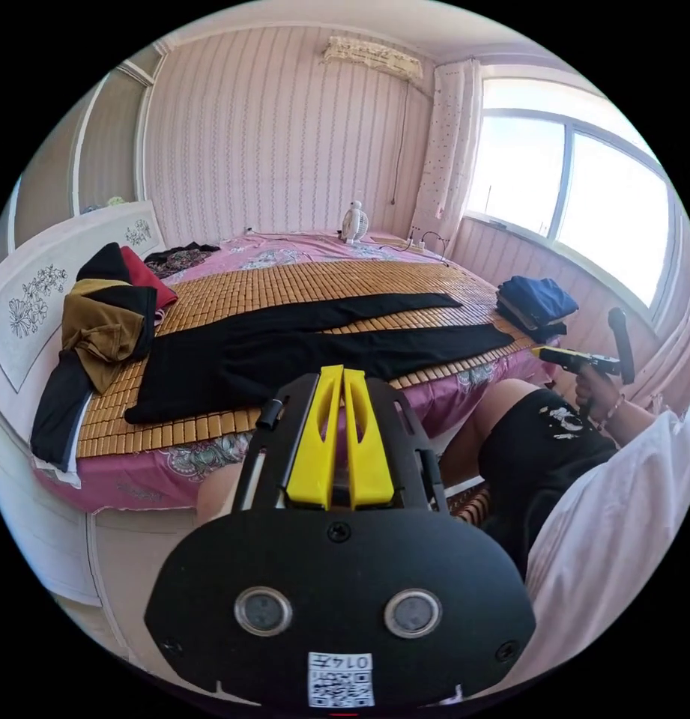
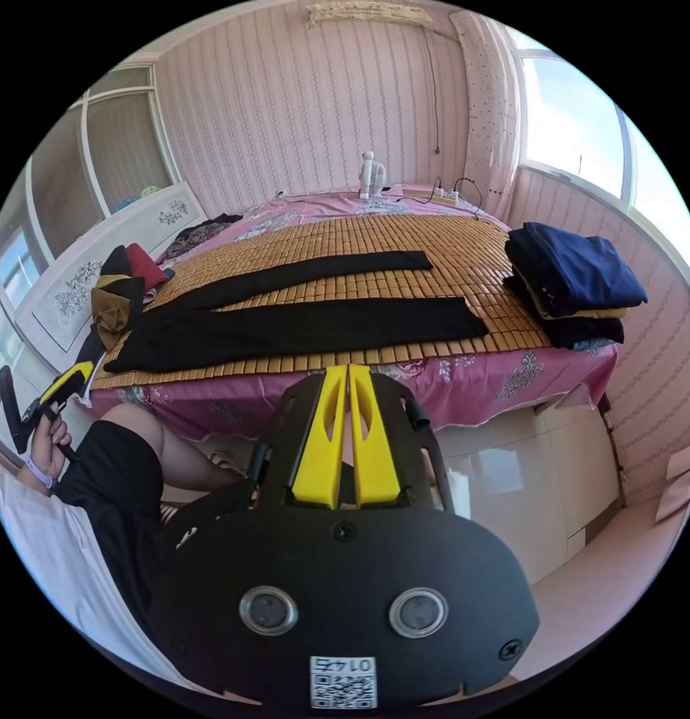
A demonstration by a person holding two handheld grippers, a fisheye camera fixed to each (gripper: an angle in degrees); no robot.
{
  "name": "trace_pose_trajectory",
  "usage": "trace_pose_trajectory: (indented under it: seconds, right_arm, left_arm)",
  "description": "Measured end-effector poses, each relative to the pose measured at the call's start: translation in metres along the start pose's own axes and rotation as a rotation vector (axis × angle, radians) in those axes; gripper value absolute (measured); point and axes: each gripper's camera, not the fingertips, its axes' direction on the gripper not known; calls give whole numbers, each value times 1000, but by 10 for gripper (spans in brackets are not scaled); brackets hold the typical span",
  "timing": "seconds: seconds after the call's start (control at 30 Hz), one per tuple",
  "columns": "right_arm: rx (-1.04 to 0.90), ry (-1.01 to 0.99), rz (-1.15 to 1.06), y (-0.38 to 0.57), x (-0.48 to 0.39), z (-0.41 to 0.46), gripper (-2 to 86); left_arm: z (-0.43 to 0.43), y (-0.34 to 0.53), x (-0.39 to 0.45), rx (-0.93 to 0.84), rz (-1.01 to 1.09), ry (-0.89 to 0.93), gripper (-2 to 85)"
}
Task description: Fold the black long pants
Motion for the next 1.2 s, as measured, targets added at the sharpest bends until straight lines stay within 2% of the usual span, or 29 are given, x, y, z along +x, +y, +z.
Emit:
trace_pose_trajectory:
  seconds: [0.1, 0.2, 0.27, 0.5, 0.67, 1.0, 1.07, 1.2]
  right_arm:
    - [-24, 15, 4, 5, 3, 0, -2]
    - [-37, -4, 5, 7, 8, 2, -2]
    - [-31, -10, 4, 4, 14, 3, -2]
    - [-9, 54, -65, -84, 44, 33, -1]
    - [-80, -61, -4, -167, 77, 96, -2]
    - [-168, 94, 65, -281, 107, 216, -2]
    - [-181, 122, 74, -290, 113, 229, -2]
    - [-328, 268, 11, -297, 127, 261, -3]
  left_arm:
    - [-7, 4, -9, 72, -38, 37, -10]
    - [-9, 4, -35, 111, -173, 49, -10]
    - [-10, 6, -64, 127, -262, -5, -10]
    - [13, 6, -164, 16, -427, -210, -10]
    - [43, 20, -254, -42, -732, -238, -10]
    - [132, -15, -294, -375, -617, -399, -10]
    - [138, -17, -299, -366, -611, -423, -10]
    - [138, -18, -311, -370, -605, -398, -10]
